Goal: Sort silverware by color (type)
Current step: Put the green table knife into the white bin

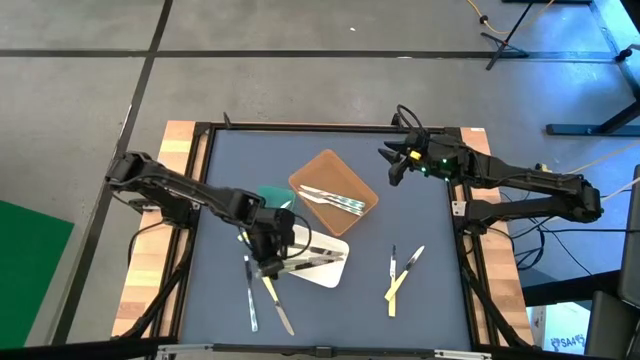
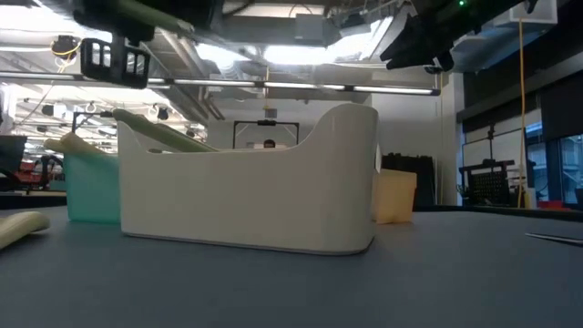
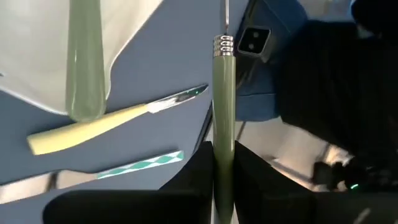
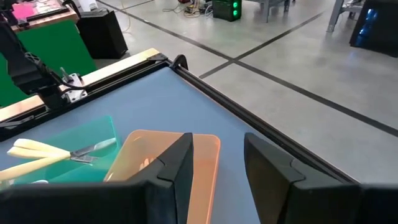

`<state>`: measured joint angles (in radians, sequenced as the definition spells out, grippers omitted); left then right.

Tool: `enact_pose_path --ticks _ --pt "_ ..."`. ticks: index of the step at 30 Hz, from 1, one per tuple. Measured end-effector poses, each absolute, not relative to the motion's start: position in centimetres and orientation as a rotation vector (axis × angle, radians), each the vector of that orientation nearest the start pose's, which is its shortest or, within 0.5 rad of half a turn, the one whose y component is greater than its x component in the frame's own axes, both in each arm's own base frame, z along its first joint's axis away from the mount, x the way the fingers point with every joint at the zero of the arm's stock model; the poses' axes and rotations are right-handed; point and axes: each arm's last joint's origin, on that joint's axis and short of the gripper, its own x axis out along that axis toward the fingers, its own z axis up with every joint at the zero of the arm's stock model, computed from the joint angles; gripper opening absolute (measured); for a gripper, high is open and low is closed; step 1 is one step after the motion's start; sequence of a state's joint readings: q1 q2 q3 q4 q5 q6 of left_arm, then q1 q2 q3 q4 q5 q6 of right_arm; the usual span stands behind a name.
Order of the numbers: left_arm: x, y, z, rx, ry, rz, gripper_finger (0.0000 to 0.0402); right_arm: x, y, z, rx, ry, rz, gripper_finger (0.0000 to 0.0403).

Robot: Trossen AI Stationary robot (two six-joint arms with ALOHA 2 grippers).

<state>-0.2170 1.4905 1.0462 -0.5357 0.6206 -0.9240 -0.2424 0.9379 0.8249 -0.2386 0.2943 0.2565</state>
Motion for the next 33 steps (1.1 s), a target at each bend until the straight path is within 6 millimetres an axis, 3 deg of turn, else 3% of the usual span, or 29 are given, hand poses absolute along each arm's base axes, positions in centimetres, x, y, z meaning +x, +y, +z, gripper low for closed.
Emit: enact_pose_path --ticks 17,33 --pt "31.3 -4.7 19.9 -1.358 1.436 -0.066 0.0031 19.6 -5.7 31.5 0.238 0.29 -0.574 0.0129" --pt "31.9 -3.1 19.3 -1.382 1.386 0.009 0.0041 19.6 -5.7 31.5 0.238 0.29 -0.574 0.0129"
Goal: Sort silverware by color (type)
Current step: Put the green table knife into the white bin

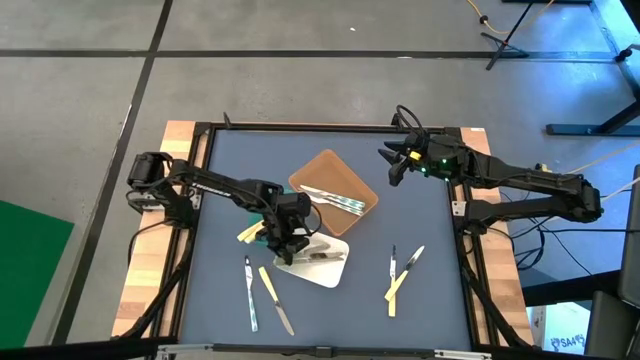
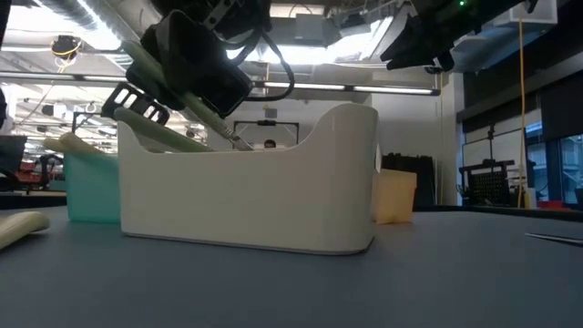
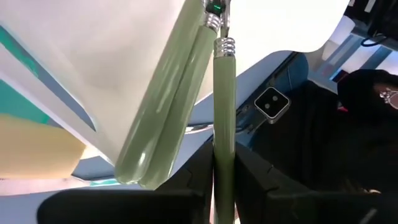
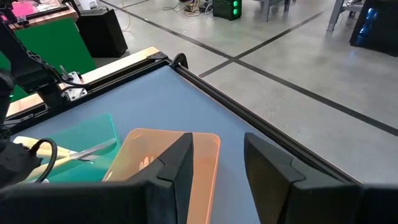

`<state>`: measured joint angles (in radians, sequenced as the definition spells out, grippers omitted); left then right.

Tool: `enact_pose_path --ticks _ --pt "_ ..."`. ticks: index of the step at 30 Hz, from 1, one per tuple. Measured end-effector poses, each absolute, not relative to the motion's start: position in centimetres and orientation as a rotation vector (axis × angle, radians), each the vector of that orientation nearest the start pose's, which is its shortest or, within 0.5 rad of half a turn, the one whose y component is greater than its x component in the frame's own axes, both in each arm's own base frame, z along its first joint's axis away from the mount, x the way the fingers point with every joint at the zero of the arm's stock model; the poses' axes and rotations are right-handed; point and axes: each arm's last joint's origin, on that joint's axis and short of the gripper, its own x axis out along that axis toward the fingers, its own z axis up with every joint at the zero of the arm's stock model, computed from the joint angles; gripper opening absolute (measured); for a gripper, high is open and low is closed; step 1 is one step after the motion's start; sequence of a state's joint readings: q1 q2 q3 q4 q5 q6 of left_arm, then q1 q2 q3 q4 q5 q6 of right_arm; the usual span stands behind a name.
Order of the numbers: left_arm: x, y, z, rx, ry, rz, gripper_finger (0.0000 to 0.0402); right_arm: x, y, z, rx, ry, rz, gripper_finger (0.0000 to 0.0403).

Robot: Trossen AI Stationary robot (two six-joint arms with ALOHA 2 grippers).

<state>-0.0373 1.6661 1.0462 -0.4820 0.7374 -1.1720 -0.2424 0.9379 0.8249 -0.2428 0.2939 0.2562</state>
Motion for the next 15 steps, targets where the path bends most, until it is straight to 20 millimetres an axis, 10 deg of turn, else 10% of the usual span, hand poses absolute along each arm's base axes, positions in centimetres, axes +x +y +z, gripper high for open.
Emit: enact_pose_path --ticks 15 --pt "31.92 -3.05 19.25 -1.359 1.363 0.045 0.011 19.56 -5.7 31.51 0.238 0.29 -0.574 0.0129"
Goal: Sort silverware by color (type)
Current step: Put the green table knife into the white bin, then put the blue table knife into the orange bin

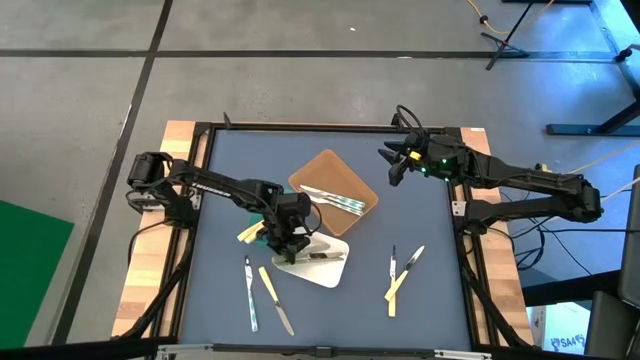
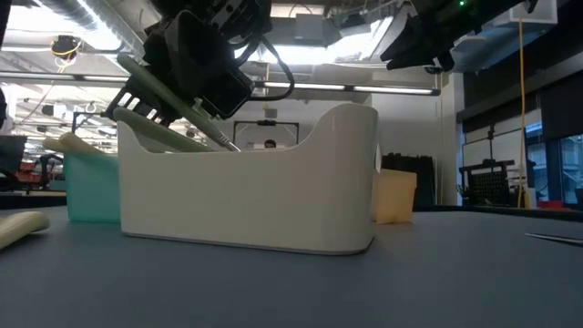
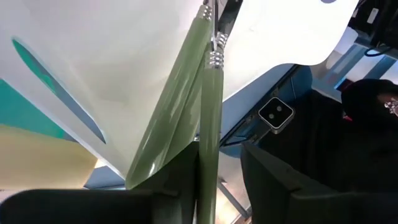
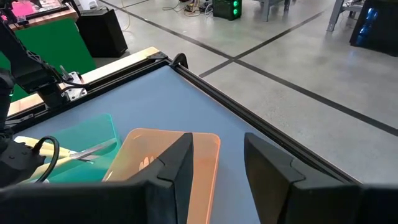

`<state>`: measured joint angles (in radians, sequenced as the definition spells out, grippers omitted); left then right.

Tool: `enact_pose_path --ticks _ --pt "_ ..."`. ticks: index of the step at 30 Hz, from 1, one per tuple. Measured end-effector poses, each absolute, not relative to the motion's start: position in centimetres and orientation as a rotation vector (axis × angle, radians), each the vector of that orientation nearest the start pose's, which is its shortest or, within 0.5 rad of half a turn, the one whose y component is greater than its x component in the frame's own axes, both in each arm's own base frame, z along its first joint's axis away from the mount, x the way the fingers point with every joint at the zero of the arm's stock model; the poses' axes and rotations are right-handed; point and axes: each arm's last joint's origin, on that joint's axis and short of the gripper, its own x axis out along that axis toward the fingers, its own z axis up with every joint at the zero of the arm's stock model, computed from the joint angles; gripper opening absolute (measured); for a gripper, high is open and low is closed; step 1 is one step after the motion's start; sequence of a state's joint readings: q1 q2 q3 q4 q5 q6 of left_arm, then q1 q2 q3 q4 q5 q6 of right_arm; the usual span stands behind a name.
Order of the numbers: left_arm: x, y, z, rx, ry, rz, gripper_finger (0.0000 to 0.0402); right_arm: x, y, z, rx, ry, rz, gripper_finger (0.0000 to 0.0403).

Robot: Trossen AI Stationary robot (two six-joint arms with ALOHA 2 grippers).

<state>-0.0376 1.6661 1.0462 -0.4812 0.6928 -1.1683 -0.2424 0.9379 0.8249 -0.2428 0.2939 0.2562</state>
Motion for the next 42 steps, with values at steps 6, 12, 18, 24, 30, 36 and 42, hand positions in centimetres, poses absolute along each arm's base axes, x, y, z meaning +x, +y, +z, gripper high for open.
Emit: enact_pose_path --ticks 6,12,18,24,30,36,42 --pt "31.9 -2.7 19.3 -1.392 1.375 0.024 0.0125 19.6 -5.7 31.5 0.238 0.29 -0.574 0.0129" --pt "31.8 -2.3 19.8 -1.445 1.381 0.013 0.0125 19.5 -5.7 31.5 0.238 0.293 -0.574 0.0129" --pt "31.5 -2.2 20.2 -1.517 1.406 0.029 0.0125 19.5 -5.7 31.3 0.236 0.319 -0.576 0.0129" --pt "30.8 -2.2 20.6 -1.575 1.447 0.1 0.0125 19.5 -5.7 31.2 0.236 0.321 -0.577 0.0129" --pt "30.2 -2.2 21.3 -1.627 1.47 0.141 0.0125 19.5 -5.7 31.2 0.236 0.321 -0.577 0.0129" --pt "29.6 -2.1 22.1 -1.648 1.472 0.155 0.0125 19.5 -5.7 31.2 0.236 0.321 -0.577 0.0129" --pt "28.8 -2.1 23.0 -1.664 1.479 0.182 0.0125 19.5 -5.7 31.2 0.236 0.321 -0.577 0.0129"
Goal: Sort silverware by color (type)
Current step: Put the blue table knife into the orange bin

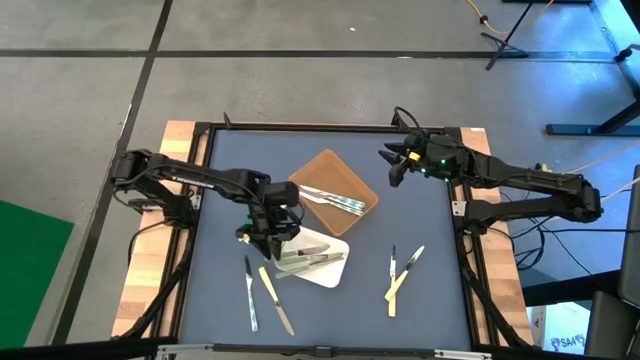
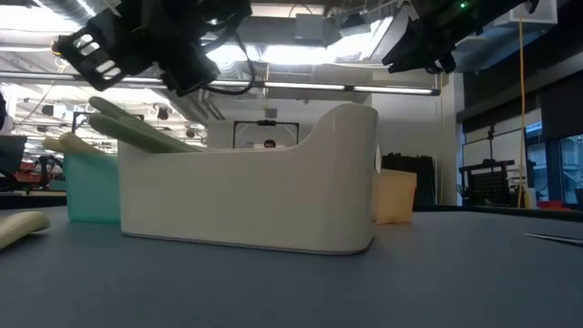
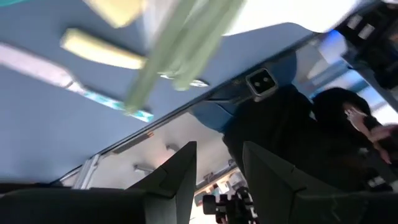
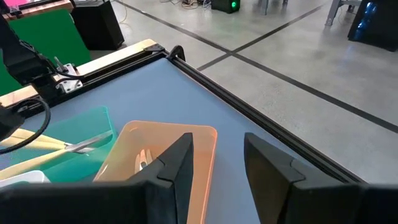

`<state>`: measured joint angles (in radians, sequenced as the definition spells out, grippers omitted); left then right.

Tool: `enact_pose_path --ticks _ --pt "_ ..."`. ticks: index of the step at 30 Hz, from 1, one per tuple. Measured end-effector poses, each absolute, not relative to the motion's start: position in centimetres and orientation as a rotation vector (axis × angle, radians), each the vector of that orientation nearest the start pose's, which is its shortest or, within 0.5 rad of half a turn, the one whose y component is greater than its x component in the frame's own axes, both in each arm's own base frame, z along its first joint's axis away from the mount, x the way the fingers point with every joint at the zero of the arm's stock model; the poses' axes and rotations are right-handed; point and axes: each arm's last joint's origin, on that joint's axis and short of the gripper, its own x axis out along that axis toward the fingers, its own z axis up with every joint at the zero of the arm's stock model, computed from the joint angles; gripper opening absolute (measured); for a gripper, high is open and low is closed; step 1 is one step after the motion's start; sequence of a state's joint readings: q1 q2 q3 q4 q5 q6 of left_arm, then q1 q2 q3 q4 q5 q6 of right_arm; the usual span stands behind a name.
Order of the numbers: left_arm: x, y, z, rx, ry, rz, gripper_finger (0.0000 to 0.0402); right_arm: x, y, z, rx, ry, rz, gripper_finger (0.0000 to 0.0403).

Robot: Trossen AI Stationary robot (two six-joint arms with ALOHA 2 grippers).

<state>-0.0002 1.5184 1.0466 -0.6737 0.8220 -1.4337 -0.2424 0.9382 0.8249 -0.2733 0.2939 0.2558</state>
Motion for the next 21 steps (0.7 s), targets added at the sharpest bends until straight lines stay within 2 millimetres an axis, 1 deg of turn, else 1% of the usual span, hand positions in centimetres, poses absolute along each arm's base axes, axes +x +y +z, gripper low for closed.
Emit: enact_pose_path --ticks 4,8,12,17,21 --pt "28.1 -2.4 23.4 -1.644 1.48 0.226 0.0125 19.4 -5.7 31.2 0.236 0.325 -0.577 0.0129" --pt "27.5 -3.6 23.4 -1.602 1.509 0.294 0.0125 19.4 -5.7 31.1 0.236 0.342 -0.578 0.0129" --pt "26.8 -5.6 23.3 -1.55 1.544 0.382 0.0125 19.4 -5.7 31.0 0.235 0.344 -0.579 0.0129" --pt "26.0 -8.6 23.1 -1.502 1.556 0.496 0.0125 19.4 -5.7 31.0 0.235 0.343 -0.579 0.0129" --pt "25.0 -11.3 23.0 -1.481 1.528 0.613 0.0125 19.4 -5.7 31.0 0.235 0.343 -0.579 0.0129"
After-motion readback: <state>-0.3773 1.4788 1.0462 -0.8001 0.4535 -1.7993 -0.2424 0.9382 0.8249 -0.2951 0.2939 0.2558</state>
